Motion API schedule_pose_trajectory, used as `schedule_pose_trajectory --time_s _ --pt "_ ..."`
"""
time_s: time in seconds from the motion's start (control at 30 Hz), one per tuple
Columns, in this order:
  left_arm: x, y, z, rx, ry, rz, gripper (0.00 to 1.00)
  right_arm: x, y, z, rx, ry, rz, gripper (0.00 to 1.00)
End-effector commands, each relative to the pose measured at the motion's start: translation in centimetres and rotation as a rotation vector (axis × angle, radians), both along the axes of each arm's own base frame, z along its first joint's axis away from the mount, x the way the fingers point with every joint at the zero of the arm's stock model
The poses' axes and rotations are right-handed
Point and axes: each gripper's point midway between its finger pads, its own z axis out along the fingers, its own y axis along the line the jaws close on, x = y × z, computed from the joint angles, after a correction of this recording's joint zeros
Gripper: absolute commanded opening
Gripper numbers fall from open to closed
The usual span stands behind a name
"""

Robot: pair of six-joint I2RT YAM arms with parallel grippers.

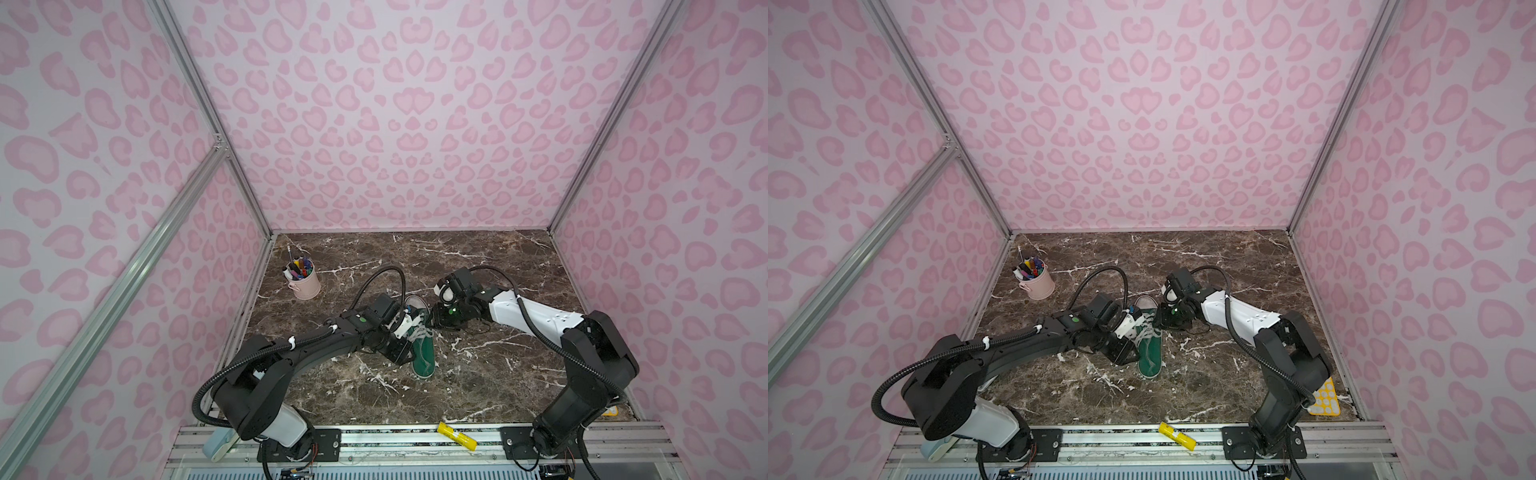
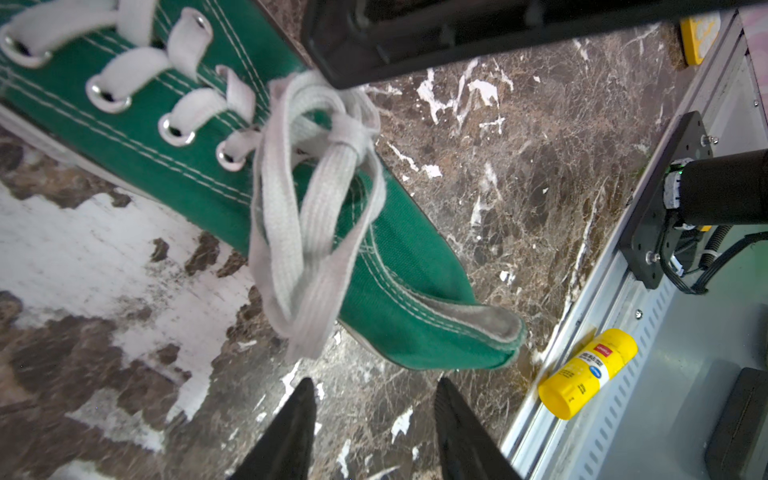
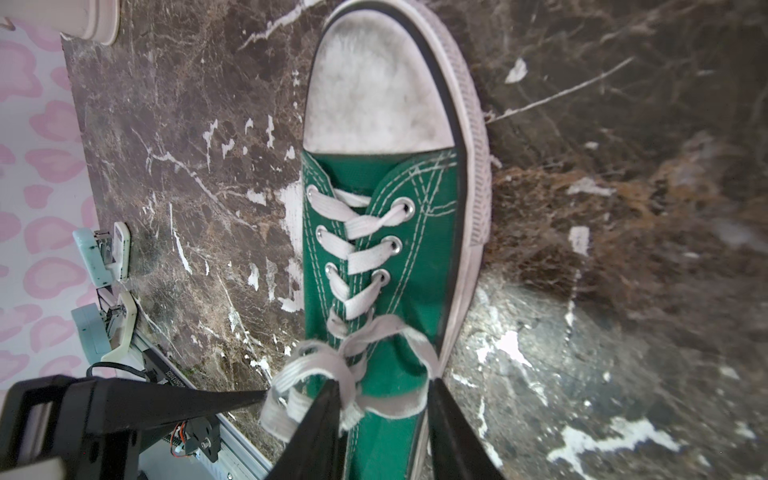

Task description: Tie the shoes

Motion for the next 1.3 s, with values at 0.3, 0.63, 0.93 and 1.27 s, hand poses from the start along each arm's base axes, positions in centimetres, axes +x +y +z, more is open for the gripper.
schedule_pose_trajectory --time_s 0.3,0.63,0.93,1.27 --pt "0.8 -0.2 -0.9 0.012 -0.016 0.024 0.18 -0.4 0.8 0.8 0.034 0.001 0.046 0.38" --pt "0.4 0.6 -1.1 0.024 -0.025 0.042 0.16 -0.4 -0.7 1.3 -0.1 -0.056 0.129 0.38" --pt "1.3 0.6 -1.1 0.049 -0.056 0.048 0.47 -0.4 0.8 -0.3 -0.163 -0.042 0.187 0.37" --pt "1.7 0.2 -1.5 0.051 -0.054 0.035 0.52 0.9 -1.0 -0.7 -0.376 -0.109 0.117 0.35"
